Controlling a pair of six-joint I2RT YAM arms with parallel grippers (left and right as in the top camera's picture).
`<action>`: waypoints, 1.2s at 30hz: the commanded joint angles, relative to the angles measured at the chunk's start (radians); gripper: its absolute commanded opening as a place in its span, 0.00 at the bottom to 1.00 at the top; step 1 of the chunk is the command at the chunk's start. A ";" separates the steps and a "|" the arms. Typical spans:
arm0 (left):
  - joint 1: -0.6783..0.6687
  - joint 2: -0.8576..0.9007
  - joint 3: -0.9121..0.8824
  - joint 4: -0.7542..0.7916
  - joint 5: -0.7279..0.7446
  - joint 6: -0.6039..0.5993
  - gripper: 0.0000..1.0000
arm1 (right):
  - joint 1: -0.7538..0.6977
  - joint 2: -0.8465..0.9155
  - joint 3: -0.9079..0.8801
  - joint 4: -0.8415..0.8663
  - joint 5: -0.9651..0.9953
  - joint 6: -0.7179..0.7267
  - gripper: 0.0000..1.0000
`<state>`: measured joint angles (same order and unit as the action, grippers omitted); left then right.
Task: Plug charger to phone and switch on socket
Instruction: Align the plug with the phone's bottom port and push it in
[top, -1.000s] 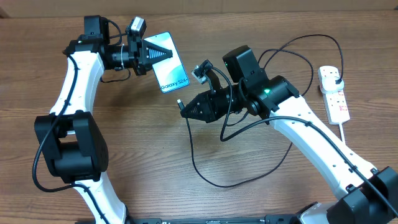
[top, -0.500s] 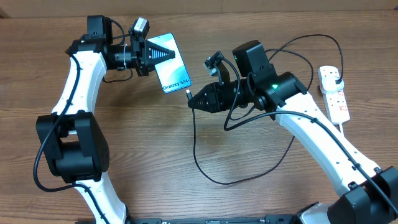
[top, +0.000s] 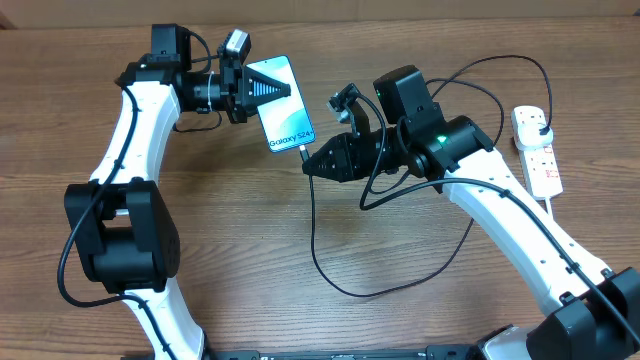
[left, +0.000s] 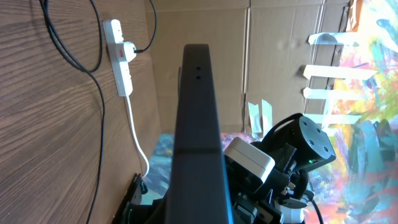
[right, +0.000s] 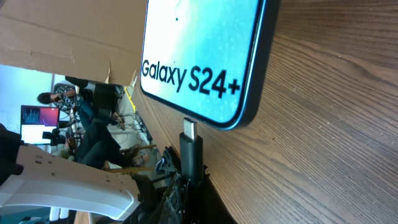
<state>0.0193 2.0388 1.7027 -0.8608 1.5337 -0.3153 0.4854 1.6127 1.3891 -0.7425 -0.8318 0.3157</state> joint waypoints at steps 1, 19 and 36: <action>-0.001 -0.006 0.017 0.004 0.049 -0.014 0.04 | 0.008 0.016 0.005 0.004 -0.003 0.015 0.04; -0.001 -0.006 0.017 0.027 0.048 -0.003 0.04 | 0.011 0.024 0.005 0.013 -0.065 0.018 0.04; -0.013 -0.006 0.017 0.027 0.048 -0.003 0.04 | 0.013 0.024 0.005 0.015 -0.064 0.018 0.04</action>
<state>0.0189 2.0388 1.7027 -0.8379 1.5337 -0.3149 0.4927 1.6337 1.3891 -0.7338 -0.8837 0.3367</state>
